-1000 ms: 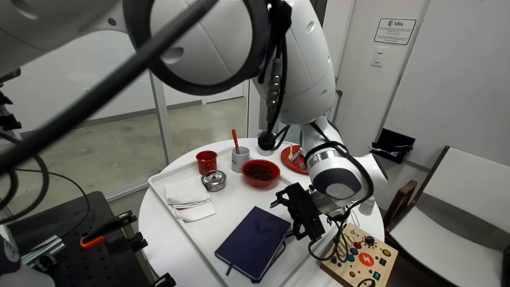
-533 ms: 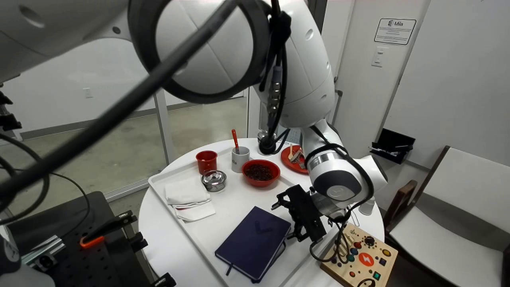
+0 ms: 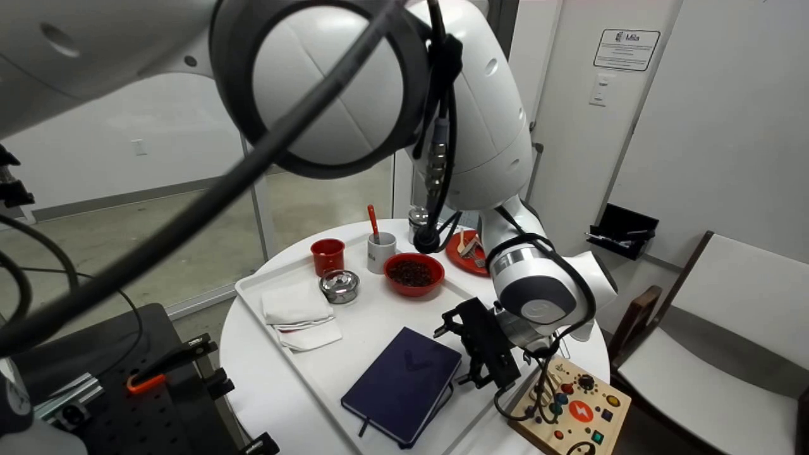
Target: Open the notebook on the tray
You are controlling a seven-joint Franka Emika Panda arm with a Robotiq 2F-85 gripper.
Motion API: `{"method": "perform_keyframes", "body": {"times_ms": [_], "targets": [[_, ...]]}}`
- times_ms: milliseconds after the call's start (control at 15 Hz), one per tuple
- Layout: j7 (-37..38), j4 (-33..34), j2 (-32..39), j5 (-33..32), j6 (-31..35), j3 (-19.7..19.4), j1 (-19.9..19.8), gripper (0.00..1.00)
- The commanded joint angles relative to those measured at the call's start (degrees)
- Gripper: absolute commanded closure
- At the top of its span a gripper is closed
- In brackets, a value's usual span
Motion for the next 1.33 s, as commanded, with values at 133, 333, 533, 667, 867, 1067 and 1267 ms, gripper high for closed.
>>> {"method": "perform_keyframes", "body": {"times_ms": [133,333,533,667,867,1067,1267], "targets": [[1.55,2.20,1.62,-1.32,-0.81,-0.30,0.69,0.00],[1.86,2.17,1.67,-1.31,-0.89,-0.32,0.70,0.00],[1.99,1.79,1.20,-1.11,-0.97,-0.19,0.53,0.00],[1.83,1.25,0.61,-0.97,-0.78,-0.05,0.42,0.00],[1.68,1.07,0.25,-0.94,-0.63,0.03,0.38,0.00],[1.59,1.05,0.08,-0.87,-0.66,0.10,0.30,0.00],[1.28,0.63,-0.41,-0.72,-0.59,0.29,0.13,0.00]]}}
